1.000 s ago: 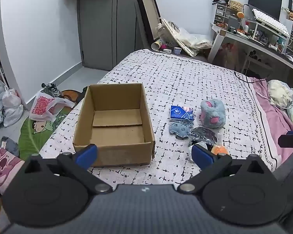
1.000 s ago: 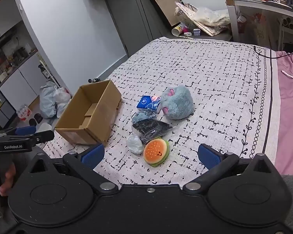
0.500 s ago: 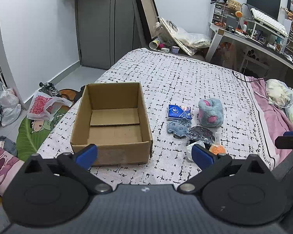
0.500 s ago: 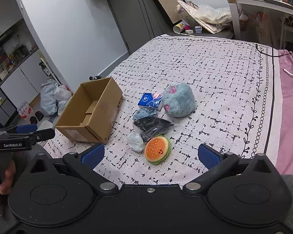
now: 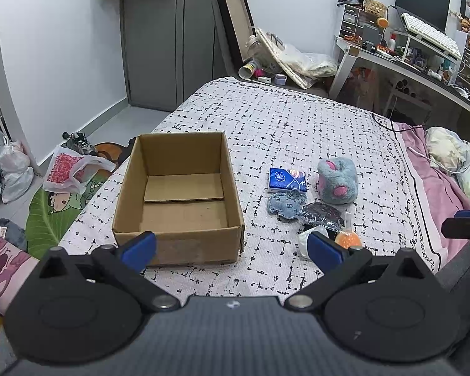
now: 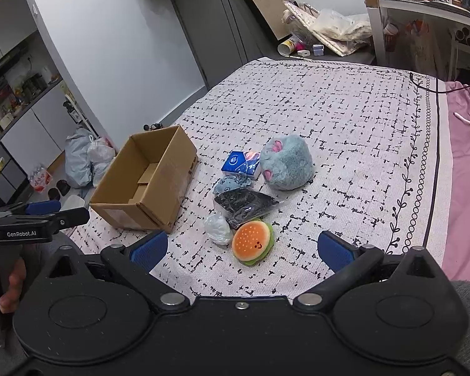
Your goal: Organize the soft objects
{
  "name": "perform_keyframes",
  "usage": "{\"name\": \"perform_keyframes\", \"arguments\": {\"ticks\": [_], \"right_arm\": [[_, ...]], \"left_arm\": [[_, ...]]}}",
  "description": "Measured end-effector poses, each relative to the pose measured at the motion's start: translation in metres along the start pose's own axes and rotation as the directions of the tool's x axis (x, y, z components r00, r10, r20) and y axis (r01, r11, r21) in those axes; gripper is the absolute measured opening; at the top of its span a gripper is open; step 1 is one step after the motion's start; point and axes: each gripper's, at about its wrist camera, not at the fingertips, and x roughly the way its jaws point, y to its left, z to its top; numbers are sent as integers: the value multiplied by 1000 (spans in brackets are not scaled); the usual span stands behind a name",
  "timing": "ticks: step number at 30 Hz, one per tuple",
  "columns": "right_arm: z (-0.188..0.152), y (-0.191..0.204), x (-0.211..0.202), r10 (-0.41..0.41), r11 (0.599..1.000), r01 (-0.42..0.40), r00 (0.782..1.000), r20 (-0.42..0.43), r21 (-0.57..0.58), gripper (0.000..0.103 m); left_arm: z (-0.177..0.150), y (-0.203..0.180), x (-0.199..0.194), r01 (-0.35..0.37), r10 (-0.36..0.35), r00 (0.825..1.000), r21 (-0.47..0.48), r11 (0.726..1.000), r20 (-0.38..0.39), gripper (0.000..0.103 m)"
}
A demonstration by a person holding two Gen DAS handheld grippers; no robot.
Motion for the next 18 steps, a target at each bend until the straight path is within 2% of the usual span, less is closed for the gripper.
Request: {"name": "perform_keyframes", "arguments": {"ticks": [18], "right_arm": [[0, 0, 0, -2, 1000, 2, 1000, 0, 2, 103]], "left_arm": [[1, 1, -1, 2, -2, 1000, -2, 1000, 2, 102]]}}
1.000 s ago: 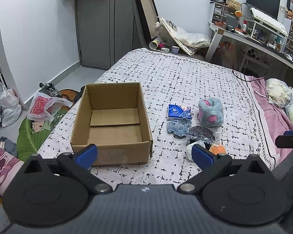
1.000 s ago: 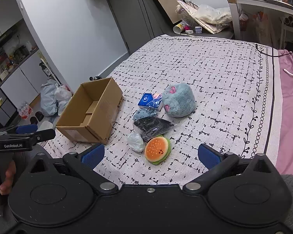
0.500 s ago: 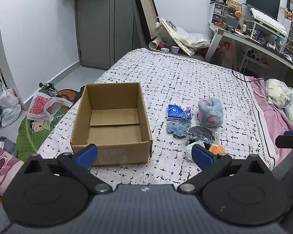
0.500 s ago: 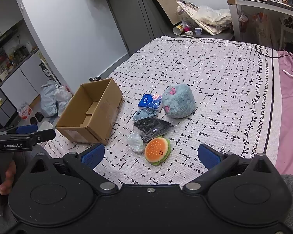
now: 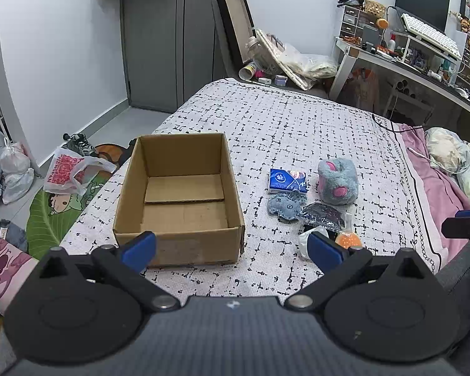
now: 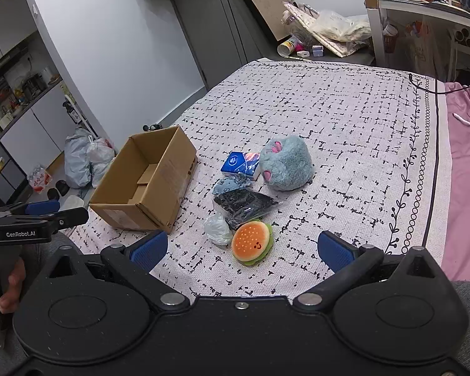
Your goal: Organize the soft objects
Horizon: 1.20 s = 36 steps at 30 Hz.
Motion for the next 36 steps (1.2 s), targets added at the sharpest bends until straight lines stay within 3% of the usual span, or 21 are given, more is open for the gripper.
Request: {"name": "perform_keyframes", "arguments": {"ticks": [23, 27, 36], "right_arm": [[0, 0, -1, 0, 1000, 0, 1000, 4, 7, 103], [1, -4, -3, 15, 999, -15, 1000, 10, 33, 103], [7, -17, 7, 47, 992, -46, 999, -8, 115, 103]], "left_arm": [[2, -4, -6, -8, 8, 1000, 4, 1000, 5, 102], [7, -19, -6, -26, 25, 1000, 66, 997, 8, 102], [12, -28, 6, -6, 7, 999, 31, 1000, -31, 102]]}}
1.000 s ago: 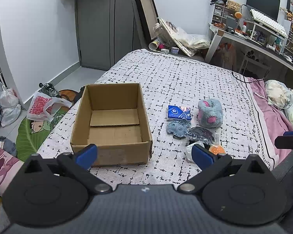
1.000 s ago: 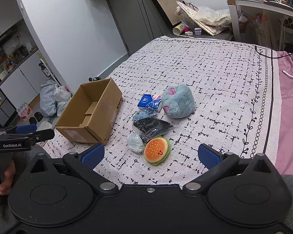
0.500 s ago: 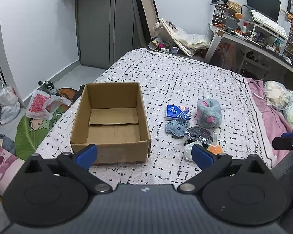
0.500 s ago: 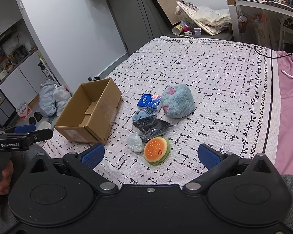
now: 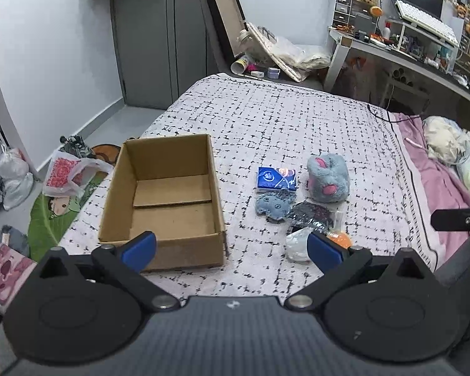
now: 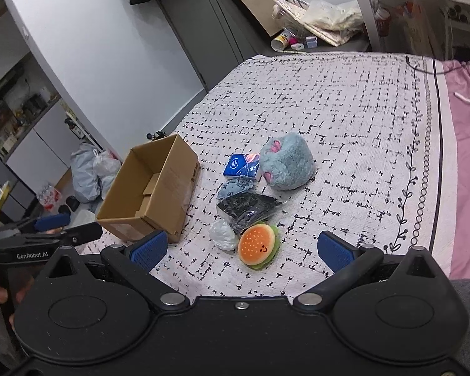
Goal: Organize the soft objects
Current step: 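Grasp the white wrapped item with the left tool while the right tool grasps the burger toy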
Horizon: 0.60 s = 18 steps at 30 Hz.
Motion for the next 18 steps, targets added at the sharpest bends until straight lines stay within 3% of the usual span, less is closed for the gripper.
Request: {"name": "perform_keyframes", "arguments": {"ticks": [18], "right_arm": [[27, -19, 30, -4, 989, 8, 1000, -31, 145, 103]], "left_arm": [[19, -29, 45, 24, -30, 996, -72, 997, -85, 100]]}}
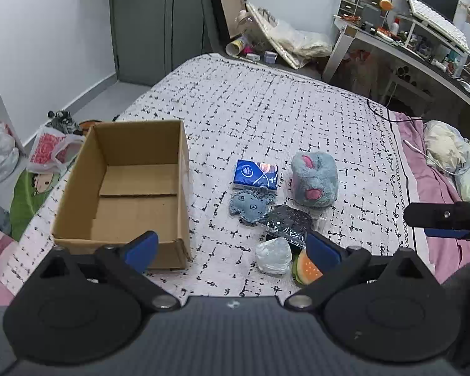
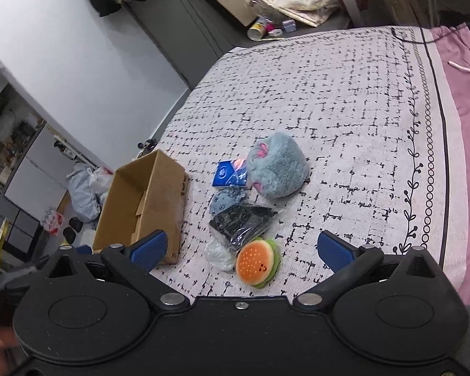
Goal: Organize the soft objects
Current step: 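Grasp the white wrapped item with the left tool while the right tool grasps the burger toy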
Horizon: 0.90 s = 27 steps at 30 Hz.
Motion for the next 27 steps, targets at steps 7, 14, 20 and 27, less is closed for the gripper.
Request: {"name": "perform_keyframes", "arguments": {"ticks": [7, 14, 20, 27], "right_arm": [[6, -6, 16, -14, 998, 14, 1000, -4, 65, 100], [2, -12, 41, -24, 992, 31, 998, -60, 121, 79], [-5, -19, 63, -41, 982, 63, 991, -124, 179, 72], [-14, -22, 86, -74, 970, 114, 980, -184, 214, 58]], "left_arm": [[3, -6, 22, 1, -3, 999, -43, 999, -38, 98], [-2, -16, 51, 18, -24, 996, -64, 998, -88, 81], [-7, -22, 72, 26, -38, 990, -85, 996, -137, 74], [-14, -27, 98, 12, -34, 979, -110, 994, -202, 73]]}}
